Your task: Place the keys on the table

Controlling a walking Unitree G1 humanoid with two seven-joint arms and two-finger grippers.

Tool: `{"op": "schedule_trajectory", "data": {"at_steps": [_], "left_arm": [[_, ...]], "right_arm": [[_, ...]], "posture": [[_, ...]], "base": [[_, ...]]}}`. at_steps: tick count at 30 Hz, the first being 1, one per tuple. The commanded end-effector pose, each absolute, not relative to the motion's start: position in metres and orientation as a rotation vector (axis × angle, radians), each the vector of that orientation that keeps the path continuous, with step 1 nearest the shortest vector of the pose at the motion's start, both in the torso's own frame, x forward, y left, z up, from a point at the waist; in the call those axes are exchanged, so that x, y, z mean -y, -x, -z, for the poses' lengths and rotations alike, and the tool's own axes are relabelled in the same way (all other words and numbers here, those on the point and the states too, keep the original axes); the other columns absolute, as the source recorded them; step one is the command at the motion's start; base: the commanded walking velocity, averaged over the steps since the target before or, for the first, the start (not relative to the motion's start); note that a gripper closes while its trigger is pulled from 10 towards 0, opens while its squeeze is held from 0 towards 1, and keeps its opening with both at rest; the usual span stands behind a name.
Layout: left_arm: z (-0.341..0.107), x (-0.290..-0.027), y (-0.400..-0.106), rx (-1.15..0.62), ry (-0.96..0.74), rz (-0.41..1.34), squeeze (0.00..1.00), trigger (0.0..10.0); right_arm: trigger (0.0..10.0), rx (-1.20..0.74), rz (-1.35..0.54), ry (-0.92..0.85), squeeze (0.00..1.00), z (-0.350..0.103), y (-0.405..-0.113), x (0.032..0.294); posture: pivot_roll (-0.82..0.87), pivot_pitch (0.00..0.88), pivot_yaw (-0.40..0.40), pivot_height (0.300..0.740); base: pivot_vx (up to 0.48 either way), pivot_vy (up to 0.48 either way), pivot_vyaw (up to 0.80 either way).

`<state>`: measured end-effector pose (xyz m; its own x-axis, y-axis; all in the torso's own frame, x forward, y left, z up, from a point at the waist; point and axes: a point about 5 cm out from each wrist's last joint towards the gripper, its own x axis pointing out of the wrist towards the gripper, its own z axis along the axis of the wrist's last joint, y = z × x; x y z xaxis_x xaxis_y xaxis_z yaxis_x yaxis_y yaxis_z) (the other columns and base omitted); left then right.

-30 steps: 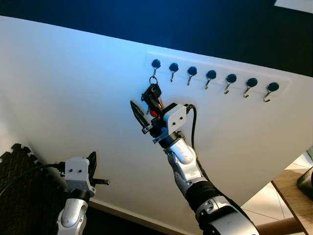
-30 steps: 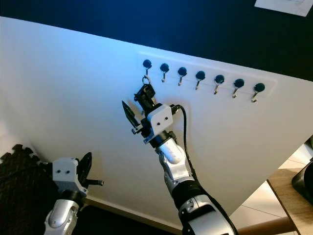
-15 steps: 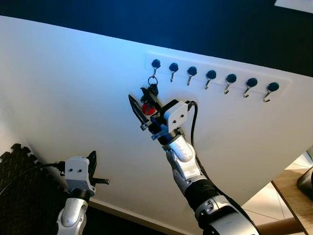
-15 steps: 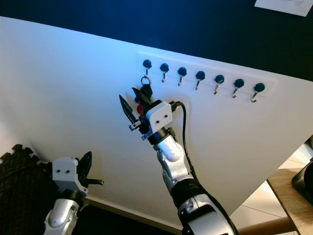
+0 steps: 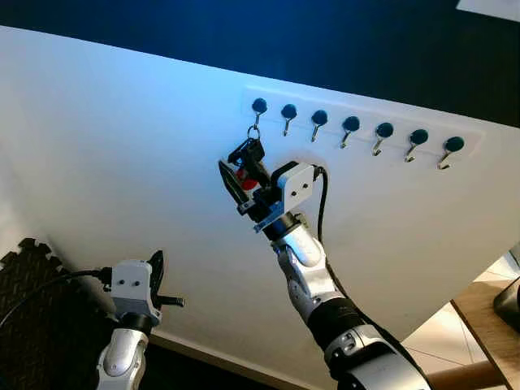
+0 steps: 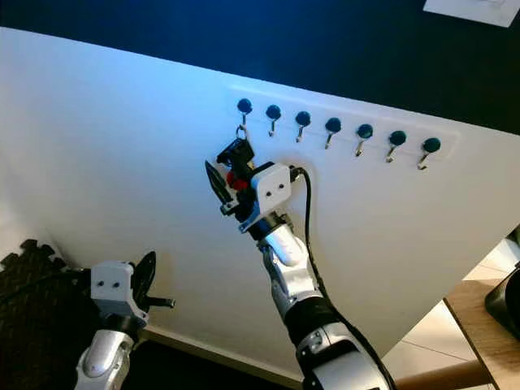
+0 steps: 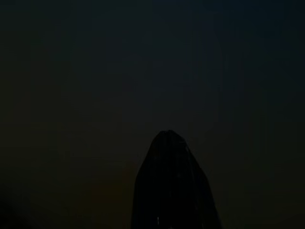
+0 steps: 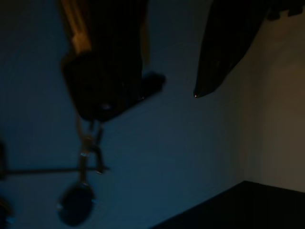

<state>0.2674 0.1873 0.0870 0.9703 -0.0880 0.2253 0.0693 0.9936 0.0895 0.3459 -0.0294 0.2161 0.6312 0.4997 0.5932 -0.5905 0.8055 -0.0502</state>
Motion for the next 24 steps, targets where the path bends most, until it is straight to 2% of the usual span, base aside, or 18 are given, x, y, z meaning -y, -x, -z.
{"op": "schedule_trajectory", "data": {"at_steps": [1, 2, 3, 6, 7, 8, 9, 10, 19, 24], "left_arm": [[-0.085, -0.183, -0.266, 0.221, -0.086, 0.092, 0.00, 10.0], [-0.085, -0.183, -0.266, 0.221, -0.087, 0.093, 0.00, 10.0], [-0.085, -0.184, -0.266, 0.221, -0.088, 0.092, 0.00, 10.0], [-0.084, -0.184, -0.266, 0.220, -0.089, 0.092, 0.00, 10.0], [-0.084, -0.184, -0.266, 0.220, -0.089, 0.092, 0.00, 10.0], [-0.084, -0.184, -0.266, 0.220, -0.089, 0.092, 0.00, 10.0], [-0.084, -0.184, -0.266, 0.220, -0.089, 0.092, 0.00, 10.0], [-0.084, -0.183, -0.266, 0.221, -0.089, 0.093, 0.00, 10.0], [-0.083, -0.181, -0.265, 0.218, -0.086, 0.102, 0.00, 10.0], [-0.082, -0.178, -0.265, 0.217, -0.088, 0.114, 0.00, 10.0]], "right_arm": [[10.0, 0.584, -0.646, -0.332, 0.94, -0.211, -0.334, -0.005], [10.0, 0.585, -0.642, -0.340, 0.94, -0.212, -0.334, -0.005], [10.0, 0.587, -0.631, -0.340, 1.00, -0.214, -0.335, -0.004], [10.0, 0.589, -0.627, -0.327, 1.00, -0.214, -0.336, -0.002], [10.0, 0.593, -0.622, -0.318, 0.69, -0.213, -0.335, -0.001], [10.0, 0.593, -0.622, -0.318, 0.69, -0.213, -0.335, -0.001], [10.0, 0.596, -0.618, -0.311, 0.07, -0.212, -0.335, 0.000], [10.0, 0.600, -0.614, -0.305, 0.00, -0.212, -0.334, 0.002], [10.0, 0.626, -0.633, -0.253, 0.00, -0.199, -0.321, 0.008], [10.0, 0.612, -0.667, -0.167, 0.00, -0.181, -0.312, 0.009]], "posture": [[0.14, 0.073, -0.120, 0.740], [0.14, 0.073, -0.120, 0.740], [0.14, 0.072, -0.121, 0.740], [0.14, 0.068, -0.121, 0.740], [0.14, 0.068, -0.121, 0.740], [0.14, 0.068, -0.121, 0.740], [0.14, 0.067, -0.121, 0.740], [0.14, 0.067, -0.121, 0.740], [0.14, 0.062, -0.120, 0.740], [0.14, 0.059, -0.120, 0.740]], "base": [[0.000, 0.000, 0.00], [0.000, 0.000, 0.00], [0.000, 0.000, 0.00], [0.000, 0.000, 0.00], [0.000, 0.000, 0.00], [0.000, 0.000, 0.00], [0.000, 0.000, 0.00], [0.000, 0.000, 0.00], [0.000, 0.000, 0.00], [0.000, 0.000, 0.00]]}}
